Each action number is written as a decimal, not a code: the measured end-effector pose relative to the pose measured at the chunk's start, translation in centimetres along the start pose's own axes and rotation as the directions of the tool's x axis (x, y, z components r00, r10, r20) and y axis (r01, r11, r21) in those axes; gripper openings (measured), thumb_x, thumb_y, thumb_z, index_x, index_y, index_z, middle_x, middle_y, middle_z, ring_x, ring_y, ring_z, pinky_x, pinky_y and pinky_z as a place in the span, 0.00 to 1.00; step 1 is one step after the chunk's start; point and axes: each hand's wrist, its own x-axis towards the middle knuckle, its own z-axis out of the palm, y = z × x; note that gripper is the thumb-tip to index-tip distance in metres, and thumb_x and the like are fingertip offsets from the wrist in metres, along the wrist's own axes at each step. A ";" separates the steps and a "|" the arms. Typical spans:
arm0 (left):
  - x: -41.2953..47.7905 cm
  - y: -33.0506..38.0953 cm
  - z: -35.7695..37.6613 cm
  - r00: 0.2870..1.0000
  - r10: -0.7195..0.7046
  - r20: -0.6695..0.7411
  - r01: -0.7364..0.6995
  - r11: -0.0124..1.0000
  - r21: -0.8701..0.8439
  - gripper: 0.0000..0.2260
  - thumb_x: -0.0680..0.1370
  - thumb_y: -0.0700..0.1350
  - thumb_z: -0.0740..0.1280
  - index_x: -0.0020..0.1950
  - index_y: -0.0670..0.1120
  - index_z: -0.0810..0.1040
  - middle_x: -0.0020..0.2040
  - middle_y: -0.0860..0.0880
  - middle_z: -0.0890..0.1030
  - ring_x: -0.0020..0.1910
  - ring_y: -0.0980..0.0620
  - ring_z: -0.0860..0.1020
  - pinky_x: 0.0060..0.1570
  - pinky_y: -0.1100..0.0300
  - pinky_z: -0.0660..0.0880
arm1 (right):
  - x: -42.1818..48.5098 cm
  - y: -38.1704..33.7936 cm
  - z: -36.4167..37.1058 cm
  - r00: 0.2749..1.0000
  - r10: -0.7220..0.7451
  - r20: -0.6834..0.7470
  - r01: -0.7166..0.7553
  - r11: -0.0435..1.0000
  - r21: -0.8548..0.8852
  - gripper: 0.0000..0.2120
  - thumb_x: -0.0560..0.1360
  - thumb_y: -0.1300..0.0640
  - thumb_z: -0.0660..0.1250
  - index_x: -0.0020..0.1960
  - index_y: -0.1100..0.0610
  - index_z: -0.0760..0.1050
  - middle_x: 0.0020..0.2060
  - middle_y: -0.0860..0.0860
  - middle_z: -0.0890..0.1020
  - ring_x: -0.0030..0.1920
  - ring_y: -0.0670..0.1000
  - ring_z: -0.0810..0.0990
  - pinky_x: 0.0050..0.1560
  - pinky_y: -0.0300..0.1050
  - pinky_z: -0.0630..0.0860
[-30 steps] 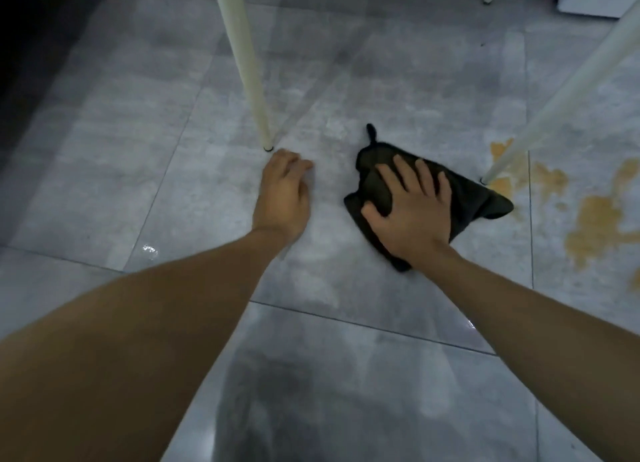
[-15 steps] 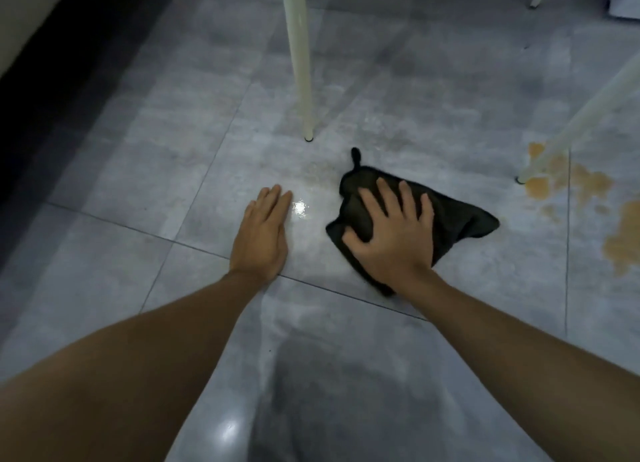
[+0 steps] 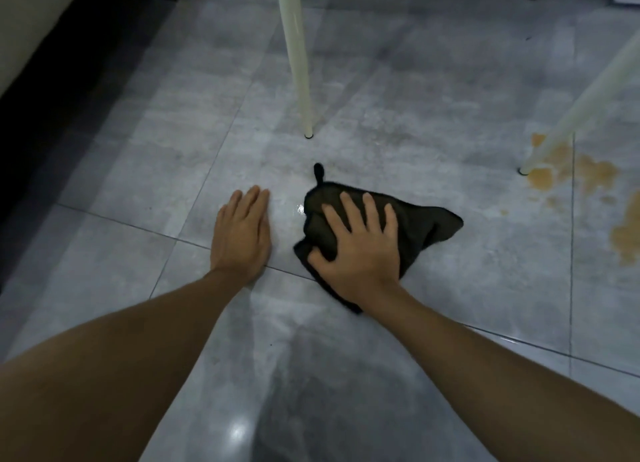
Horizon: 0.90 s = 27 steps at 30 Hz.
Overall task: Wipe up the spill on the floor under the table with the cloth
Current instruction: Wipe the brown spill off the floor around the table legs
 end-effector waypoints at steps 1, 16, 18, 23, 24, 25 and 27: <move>0.1 0.0 -0.1 1.000 0.016 -0.010 -0.016 1.000 0.017 0.22 0.83 0.46 0.53 0.77 0.44 0.69 0.76 0.41 0.70 0.75 0.37 0.66 0.72 0.42 0.64 | 0.6 -0.8 0.0 0.999 0.037 0.020 -0.037 0.999 0.001 0.35 0.75 0.31 0.56 0.76 0.48 0.69 0.77 0.54 0.67 0.77 0.64 0.61 0.76 0.68 0.49; 3.3 12.8 3.9 0.952 0.294 0.083 -0.283 0.951 -0.124 0.24 0.82 0.46 0.51 0.78 0.43 0.67 0.78 0.43 0.67 0.79 0.40 0.61 0.77 0.46 0.56 | -0.7 7.4 -2.4 0.981 0.192 0.019 -0.191 0.980 -0.052 0.36 0.75 0.32 0.50 0.79 0.46 0.61 0.80 0.52 0.62 0.79 0.61 0.56 0.78 0.66 0.45; 3.7 14.3 4.3 0.945 0.315 0.092 -0.303 0.945 -0.124 0.25 0.82 0.46 0.51 0.77 0.43 0.68 0.78 0.43 0.68 0.78 0.40 0.61 0.77 0.46 0.56 | -2.8 8.3 -2.8 0.983 0.183 -0.024 -0.183 0.982 -0.035 0.34 0.76 0.34 0.53 0.78 0.46 0.65 0.78 0.53 0.65 0.78 0.61 0.60 0.78 0.65 0.48; 2.8 18.6 5.3 0.910 0.392 0.138 -0.384 0.920 -0.081 0.24 0.85 0.53 0.51 0.80 0.49 0.62 0.81 0.47 0.61 0.81 0.43 0.54 0.79 0.44 0.50 | -6.1 14.7 -5.0 0.947 0.318 -0.044 -0.320 0.943 -0.095 0.35 0.75 0.32 0.53 0.78 0.45 0.64 0.79 0.51 0.64 0.79 0.59 0.58 0.77 0.65 0.50; 2.6 19.6 5.6 0.900 0.405 0.159 -0.399 0.914 -0.071 0.24 0.85 0.53 0.50 0.81 0.50 0.60 0.82 0.48 0.59 0.81 0.43 0.52 0.79 0.44 0.48 | -5.2 15.4 -5.3 0.923 0.384 -0.033 -0.386 0.917 -0.098 0.36 0.75 0.31 0.51 0.79 0.44 0.61 0.80 0.50 0.61 0.80 0.59 0.55 0.78 0.65 0.48; 2.6 20.5 5.9 0.893 0.415 0.174 -0.412 0.910 -0.057 0.25 0.85 0.53 0.49 0.82 0.51 0.58 0.82 0.49 0.58 0.82 0.43 0.51 0.79 0.44 0.47 | -4.0 15.7 -5.3 0.899 0.437 -0.027 -0.437 0.894 -0.096 0.37 0.75 0.30 0.49 0.80 0.44 0.59 0.81 0.50 0.59 0.80 0.59 0.53 0.78 0.65 0.46; 2.8 21.5 6.3 0.894 0.406 0.191 -0.408 0.913 -0.032 0.26 0.83 0.52 0.48 0.82 0.52 0.55 0.83 0.49 0.56 0.82 0.43 0.49 0.79 0.44 0.45 | -2.9 15.1 -5.3 0.881 0.473 -0.028 -0.474 0.877 -0.076 0.37 0.75 0.31 0.48 0.80 0.44 0.57 0.81 0.50 0.58 0.81 0.59 0.51 0.78 0.65 0.44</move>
